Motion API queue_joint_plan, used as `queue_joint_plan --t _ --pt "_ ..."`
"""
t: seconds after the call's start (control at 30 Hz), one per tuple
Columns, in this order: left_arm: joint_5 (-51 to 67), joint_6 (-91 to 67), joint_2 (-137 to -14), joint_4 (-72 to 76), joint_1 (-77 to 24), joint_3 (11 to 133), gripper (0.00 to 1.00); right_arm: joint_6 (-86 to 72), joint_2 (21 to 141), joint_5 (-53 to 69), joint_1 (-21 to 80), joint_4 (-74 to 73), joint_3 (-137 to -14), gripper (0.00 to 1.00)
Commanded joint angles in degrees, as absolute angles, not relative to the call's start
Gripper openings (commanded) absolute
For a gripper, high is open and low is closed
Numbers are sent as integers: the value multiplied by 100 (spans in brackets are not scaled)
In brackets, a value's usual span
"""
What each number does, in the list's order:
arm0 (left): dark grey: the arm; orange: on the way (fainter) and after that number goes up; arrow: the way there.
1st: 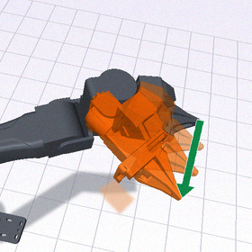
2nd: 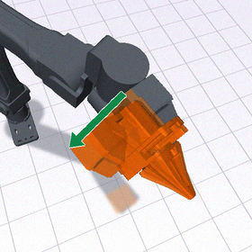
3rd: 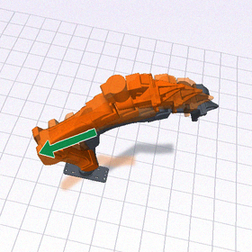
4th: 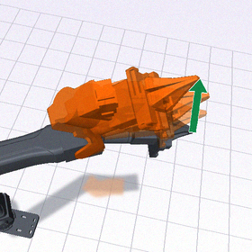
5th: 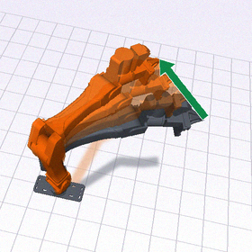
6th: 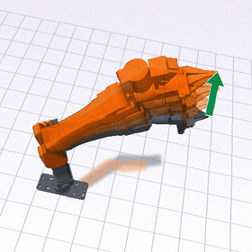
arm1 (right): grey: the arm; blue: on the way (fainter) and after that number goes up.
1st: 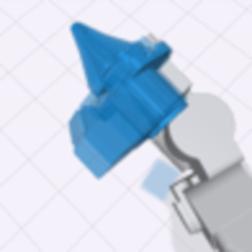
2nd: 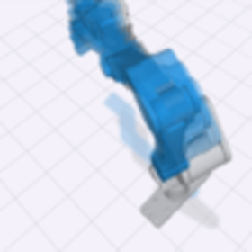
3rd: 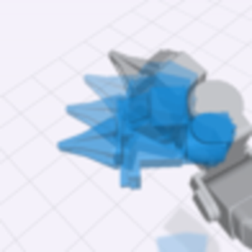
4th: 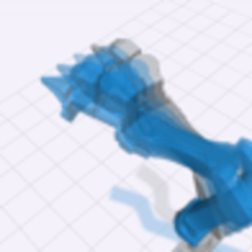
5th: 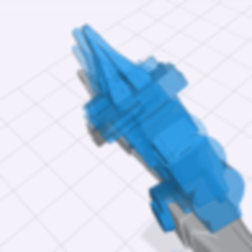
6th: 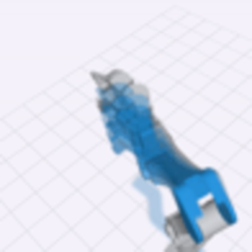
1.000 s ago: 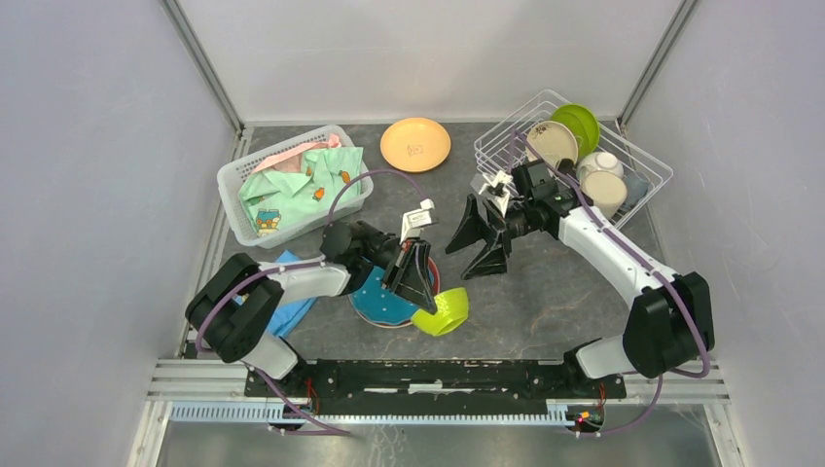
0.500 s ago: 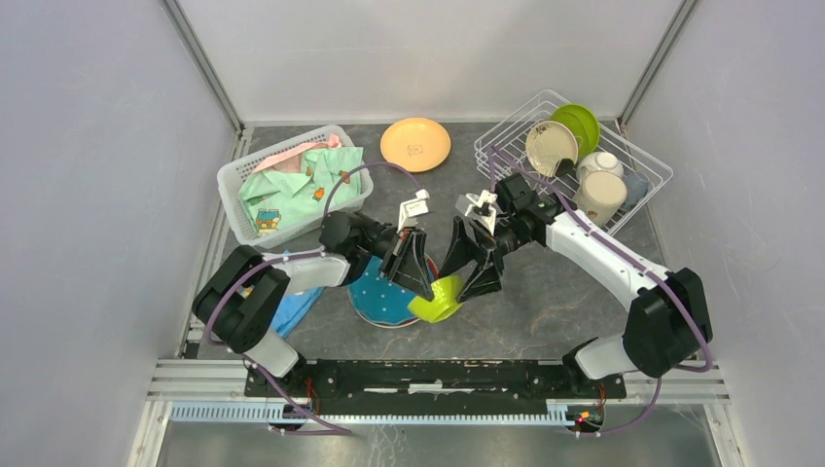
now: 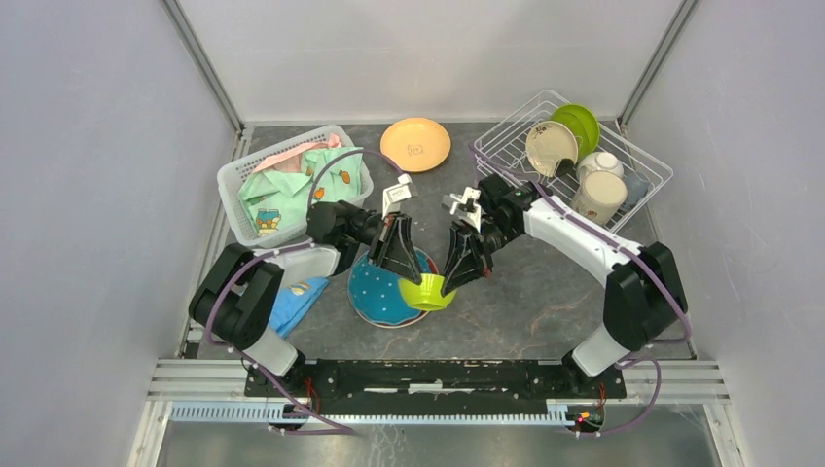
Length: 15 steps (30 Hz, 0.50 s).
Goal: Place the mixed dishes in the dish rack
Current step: Turn the bowl upside down on the dish rack.
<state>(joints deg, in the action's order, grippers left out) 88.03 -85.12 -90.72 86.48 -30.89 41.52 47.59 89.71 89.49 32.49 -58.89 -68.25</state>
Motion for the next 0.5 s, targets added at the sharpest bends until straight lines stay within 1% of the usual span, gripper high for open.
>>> queue_joint_plan --t 0.0,0.13,0.23,0.33,0.4,0.43,0.47 --pt "8100 -8671 -9058 9958 -2707 4526 2 6152 9331 8855 3139 -7187 -7546 0" --pt "7975 -8671 -9054 9949 -2517 4725 2 6221 9546 8860 2893 -7203 -7664 0" --pt "7908 -8671 -9010 9907 -2408 4744 2 6345 9422 8851 2776 -7200 -7649 0" --pt "7767 -8671 -8810 9244 -2248 4676 2 6532 9295 8853 2662 -7194 -7684 0" --pt "7500 -8671 -8410 6847 -2159 4666 2 6630 9266 8842 2608 -7198 -7721 1" --pt "7199 -8671 -8053 4780 -2147 4789 2 6671 9285 8842 2574 -7198 -7773 0" --pt "6089 -8671 -7708 1911 -2228 5229 2 6742 9323 8842 2561 -7201 -7846 0"
